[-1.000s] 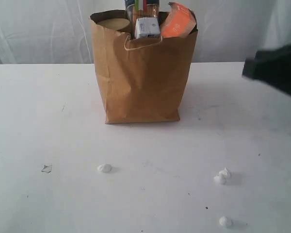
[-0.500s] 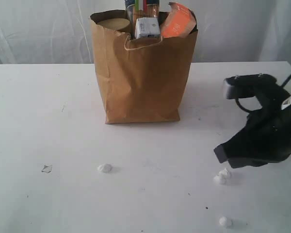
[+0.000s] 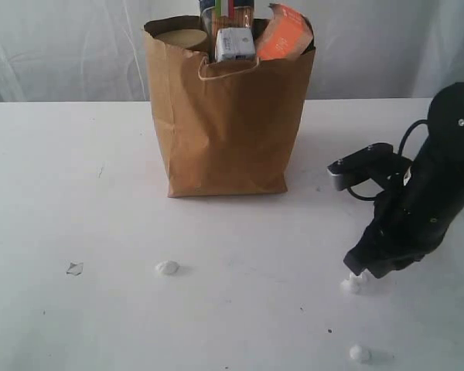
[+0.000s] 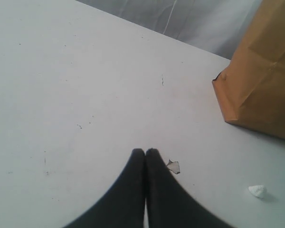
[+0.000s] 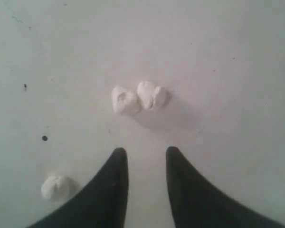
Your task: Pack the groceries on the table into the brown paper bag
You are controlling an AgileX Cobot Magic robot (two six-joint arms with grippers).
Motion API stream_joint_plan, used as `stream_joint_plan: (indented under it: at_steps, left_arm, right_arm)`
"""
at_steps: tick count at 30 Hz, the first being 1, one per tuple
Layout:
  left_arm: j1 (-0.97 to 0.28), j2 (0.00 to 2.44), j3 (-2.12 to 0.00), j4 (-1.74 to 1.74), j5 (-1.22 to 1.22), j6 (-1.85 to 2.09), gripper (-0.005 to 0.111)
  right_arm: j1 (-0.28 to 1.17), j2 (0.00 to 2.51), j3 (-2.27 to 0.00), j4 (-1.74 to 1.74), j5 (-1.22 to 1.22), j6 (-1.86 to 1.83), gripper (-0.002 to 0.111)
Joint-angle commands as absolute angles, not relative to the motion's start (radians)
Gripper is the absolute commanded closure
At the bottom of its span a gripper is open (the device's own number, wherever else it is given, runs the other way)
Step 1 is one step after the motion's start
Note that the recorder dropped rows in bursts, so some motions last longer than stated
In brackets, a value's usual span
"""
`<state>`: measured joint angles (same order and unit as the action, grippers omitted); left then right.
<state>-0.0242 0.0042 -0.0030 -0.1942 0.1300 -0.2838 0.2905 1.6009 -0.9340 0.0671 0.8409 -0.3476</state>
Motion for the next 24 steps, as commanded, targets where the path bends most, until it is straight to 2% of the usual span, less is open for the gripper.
stream_joint_plan:
  at_steps: [1,11,24]
  left_arm:
    - [-0.023,0.000,0.000,-0.204,0.129,-0.289,0.107]
    - [-0.023,0.000,0.000,-0.204,0.129,-0.289,0.107]
    - [-0.023,0.000,0.000,-0.204,0.129,-0.289,0.107]
  right_arm:
    - [0.290,1.644,-0.941,0.056,0.773,-0.296,0.078]
    - [0.290,1.703,-0.941,0.050,0.622,-0.285,0.078]
    - [0.290,1.757,-0.941,0.055,0.624,-0.223,0.078]
